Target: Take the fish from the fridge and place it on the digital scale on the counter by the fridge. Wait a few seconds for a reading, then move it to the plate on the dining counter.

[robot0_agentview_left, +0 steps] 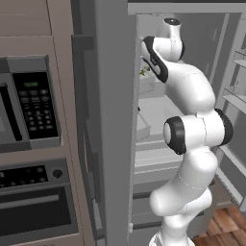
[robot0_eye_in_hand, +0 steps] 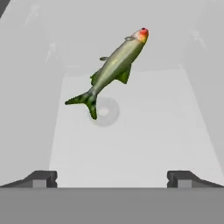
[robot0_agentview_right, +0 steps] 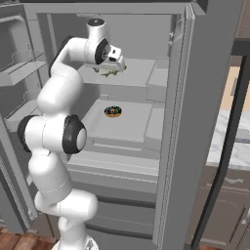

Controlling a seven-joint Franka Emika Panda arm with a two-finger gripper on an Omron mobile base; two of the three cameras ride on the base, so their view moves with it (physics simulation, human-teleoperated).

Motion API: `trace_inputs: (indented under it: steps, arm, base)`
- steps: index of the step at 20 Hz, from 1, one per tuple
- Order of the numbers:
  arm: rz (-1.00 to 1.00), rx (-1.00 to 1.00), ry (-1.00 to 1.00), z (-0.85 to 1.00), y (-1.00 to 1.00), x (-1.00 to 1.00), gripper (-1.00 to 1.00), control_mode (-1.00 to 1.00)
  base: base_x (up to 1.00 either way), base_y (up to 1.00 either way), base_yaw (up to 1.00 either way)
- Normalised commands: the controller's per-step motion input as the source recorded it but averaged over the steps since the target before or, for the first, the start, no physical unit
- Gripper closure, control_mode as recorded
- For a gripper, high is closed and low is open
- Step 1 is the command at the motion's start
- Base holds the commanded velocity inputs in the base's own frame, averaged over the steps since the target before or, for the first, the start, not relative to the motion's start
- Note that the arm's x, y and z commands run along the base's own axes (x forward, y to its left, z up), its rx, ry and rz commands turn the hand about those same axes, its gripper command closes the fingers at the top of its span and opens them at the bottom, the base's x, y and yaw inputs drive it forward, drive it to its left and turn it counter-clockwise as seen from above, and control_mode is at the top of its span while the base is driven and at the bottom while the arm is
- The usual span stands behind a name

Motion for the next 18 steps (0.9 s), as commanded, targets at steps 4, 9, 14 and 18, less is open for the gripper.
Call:
trace_inputs:
  steps: [4, 9, 14, 18]
  arm:
    - [0.0, 0.0, -0.13, -0.56, 0.0, 0.08, -1.0, -1.0]
    - [0.0, 0.0, -0.17, -0.15, 0.01, 0.35, -1.0, -1.0]
    - [-0.03, 0.0, -0.03, 0.0, 0.15, 0.37, -1.0, -1.0]
    - [-0.1, 0.0, 0.0, 0.01, 0.18, 0.39, -1.0, -1.0]
  base:
    - [0.0, 0.0, 0.0]
    - [0.0, 0.0, 0.0]
    - [0.0, 0.0, 0.0]
    - [0.0, 0.0, 0.0]
